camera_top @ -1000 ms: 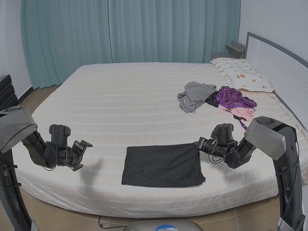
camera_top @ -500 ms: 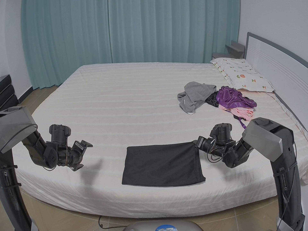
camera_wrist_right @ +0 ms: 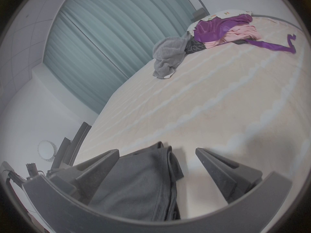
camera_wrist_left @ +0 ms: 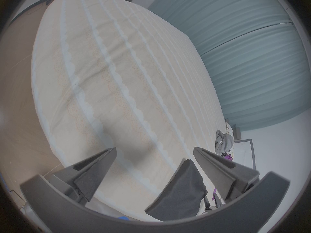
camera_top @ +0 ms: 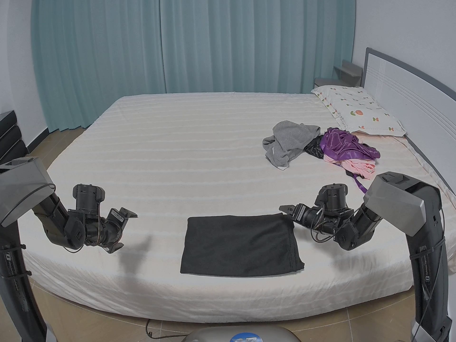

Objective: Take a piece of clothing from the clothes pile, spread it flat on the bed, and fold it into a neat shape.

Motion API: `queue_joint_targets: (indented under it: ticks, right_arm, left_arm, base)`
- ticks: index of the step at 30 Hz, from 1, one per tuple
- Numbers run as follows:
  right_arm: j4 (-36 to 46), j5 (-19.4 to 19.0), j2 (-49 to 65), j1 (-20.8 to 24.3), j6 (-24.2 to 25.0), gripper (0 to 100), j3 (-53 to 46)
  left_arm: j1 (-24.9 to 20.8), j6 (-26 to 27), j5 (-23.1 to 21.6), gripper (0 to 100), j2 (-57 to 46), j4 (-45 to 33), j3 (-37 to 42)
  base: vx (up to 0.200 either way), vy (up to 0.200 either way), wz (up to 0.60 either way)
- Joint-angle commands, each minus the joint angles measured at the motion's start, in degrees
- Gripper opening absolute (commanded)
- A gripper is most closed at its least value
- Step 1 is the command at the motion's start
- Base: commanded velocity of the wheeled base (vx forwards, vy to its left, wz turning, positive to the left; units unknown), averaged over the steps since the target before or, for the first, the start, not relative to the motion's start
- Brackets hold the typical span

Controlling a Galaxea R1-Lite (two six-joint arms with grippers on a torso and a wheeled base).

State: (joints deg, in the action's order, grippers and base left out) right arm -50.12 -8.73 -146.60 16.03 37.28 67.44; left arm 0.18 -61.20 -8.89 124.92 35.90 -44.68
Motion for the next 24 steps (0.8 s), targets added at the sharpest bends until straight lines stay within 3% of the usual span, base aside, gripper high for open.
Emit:
queue_joint_targets:
  ticks: [1, 8, 24]
  right_arm:
    - [-0.5, -0.3, 5.5, 0.4, 1.1, 100, -7.2]
    - [-5.1, -3.1, 11.3, 2.3, 1.3, 100, -21.5]
    - [-5.4, -5.8, 10.9, 4.2, 1.0, 100, -24.3]
  left_arm:
    - [0.0, 0.0, 0.0, 100, 0.1, 0.0, 0.1]
    - [0.0, 0.0, 0.0, 100, 0.1, 0.0, 0.2]
    - [0.0, 1.3, -0.1, 100, 0.1, 0.0, 0.6]
  base:
    - [0.0, 0.0, 0.0]
    - [0.0, 0.0, 0.0]
    - [0.0, 0.0, 0.0]
